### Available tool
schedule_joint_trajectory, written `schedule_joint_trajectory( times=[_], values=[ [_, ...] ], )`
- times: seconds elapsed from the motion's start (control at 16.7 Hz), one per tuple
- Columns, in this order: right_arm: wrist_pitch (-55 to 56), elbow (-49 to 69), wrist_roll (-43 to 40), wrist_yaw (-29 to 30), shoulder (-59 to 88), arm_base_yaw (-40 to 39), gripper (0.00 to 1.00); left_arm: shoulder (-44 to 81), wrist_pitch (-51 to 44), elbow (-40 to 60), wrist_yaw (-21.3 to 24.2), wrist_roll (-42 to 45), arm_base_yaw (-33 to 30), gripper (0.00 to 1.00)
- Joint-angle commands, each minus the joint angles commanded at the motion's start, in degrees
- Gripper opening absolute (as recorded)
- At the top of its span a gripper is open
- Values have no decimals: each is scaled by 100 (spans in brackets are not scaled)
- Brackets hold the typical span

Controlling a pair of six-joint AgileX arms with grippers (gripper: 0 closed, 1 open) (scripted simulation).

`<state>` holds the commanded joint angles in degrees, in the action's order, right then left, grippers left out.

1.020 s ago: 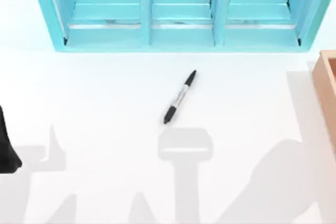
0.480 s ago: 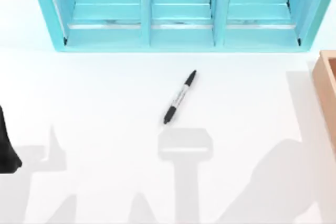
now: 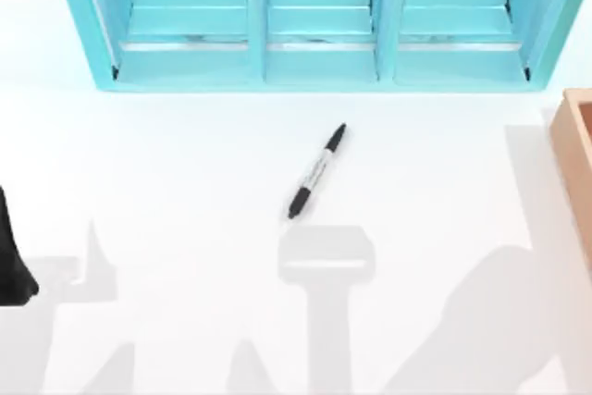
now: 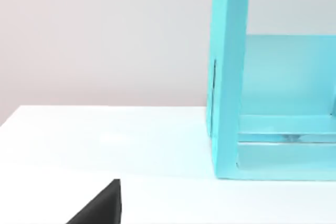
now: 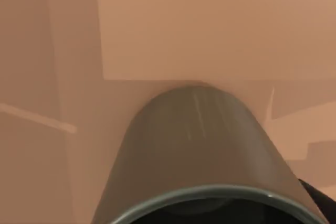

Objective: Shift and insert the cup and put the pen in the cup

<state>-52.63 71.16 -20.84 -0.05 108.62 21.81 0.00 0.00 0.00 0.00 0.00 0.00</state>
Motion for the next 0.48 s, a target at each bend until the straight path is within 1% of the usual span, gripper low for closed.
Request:
schedule_joint_trajectory(
  times=[0.3,0.48],
  values=[
    [-80,75,74,-1,-23,-68,0,0,0,0,0,0,0,100],
    [-606,504,497,1,-130,-491,0,0,0,0,0,0,0,100]
  ],
)
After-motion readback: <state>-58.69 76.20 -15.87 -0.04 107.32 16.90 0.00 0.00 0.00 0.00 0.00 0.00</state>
